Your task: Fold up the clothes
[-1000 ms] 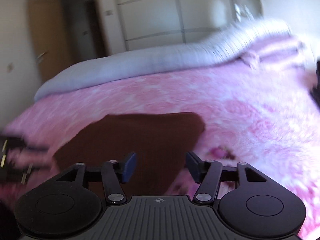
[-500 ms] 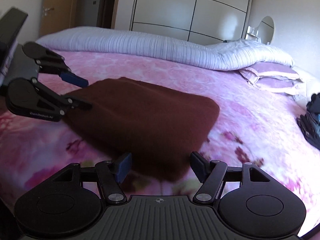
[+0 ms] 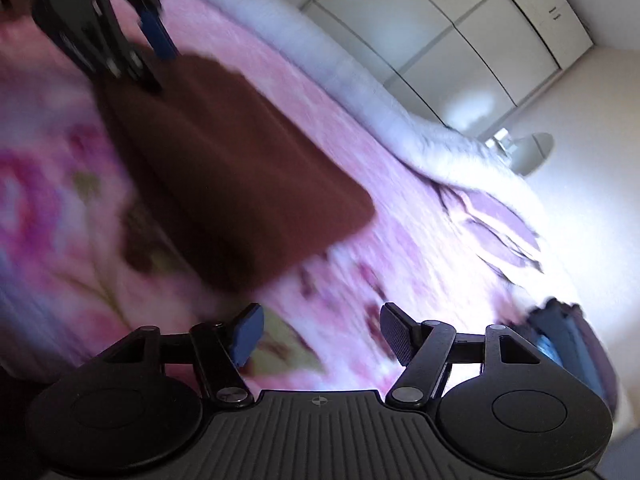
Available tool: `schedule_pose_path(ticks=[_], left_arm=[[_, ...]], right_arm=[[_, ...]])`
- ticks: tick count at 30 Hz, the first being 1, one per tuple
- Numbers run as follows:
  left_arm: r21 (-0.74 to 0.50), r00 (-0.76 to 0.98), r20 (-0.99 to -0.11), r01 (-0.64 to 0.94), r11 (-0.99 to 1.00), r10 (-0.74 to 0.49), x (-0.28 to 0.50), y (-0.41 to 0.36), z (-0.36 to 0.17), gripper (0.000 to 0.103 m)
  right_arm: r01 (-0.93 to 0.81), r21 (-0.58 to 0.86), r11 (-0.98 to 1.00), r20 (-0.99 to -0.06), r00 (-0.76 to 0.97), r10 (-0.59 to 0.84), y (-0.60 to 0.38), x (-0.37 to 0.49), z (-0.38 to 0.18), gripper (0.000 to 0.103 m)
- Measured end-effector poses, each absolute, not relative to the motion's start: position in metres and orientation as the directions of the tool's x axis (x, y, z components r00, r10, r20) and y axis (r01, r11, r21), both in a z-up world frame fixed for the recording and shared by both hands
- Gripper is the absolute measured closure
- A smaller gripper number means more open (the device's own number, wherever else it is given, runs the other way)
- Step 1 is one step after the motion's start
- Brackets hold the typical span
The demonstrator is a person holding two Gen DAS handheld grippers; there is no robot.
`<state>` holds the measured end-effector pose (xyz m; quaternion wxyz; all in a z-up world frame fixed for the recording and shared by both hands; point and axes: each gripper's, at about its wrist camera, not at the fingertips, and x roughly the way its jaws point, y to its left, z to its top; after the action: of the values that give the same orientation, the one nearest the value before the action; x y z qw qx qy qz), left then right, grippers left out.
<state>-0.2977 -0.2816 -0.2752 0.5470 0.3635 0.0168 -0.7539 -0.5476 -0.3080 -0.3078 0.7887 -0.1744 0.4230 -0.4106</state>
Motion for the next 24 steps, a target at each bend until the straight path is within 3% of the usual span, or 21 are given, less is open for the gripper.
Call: schedule_pose_path(ticks=[5,10,15,24], left_arm=[[0.366,-0.144,-0.577,0.834,-0.413,-0.804,-0.299,-0.284,-0.275,0.069],[0.365,-0.135,-0.594,0.833,-0.415,-0.793,-0.297,-0.288,-0.281,0.069],[0.366,-0.128,-0.595,0.836,-0.409,-0.794,-0.298,-0.289,-0.286,0.07],[0.381,-0.123,-0.604,0.823,-0.421,-0.787,-0.298,-0.29,-0.291,0.069]], right_arm=[[0.435,-0.64,0.633,-0.498,0.393,-0.773,-0.287,-0.516,-0.307,0.035],[0.388,-0.707,0.591,-0.497,0.321,-0.806,-0.311,-0.503,-0.321,0.035],[0.373,-0.763,0.528,-0.378,0.406,-0.832,-0.315,-0.493,-0.318,0.035],[0.339,-0.777,0.531,-0.447,0.299,-0.843,-0.341,-0.535,-0.335,0.035]])
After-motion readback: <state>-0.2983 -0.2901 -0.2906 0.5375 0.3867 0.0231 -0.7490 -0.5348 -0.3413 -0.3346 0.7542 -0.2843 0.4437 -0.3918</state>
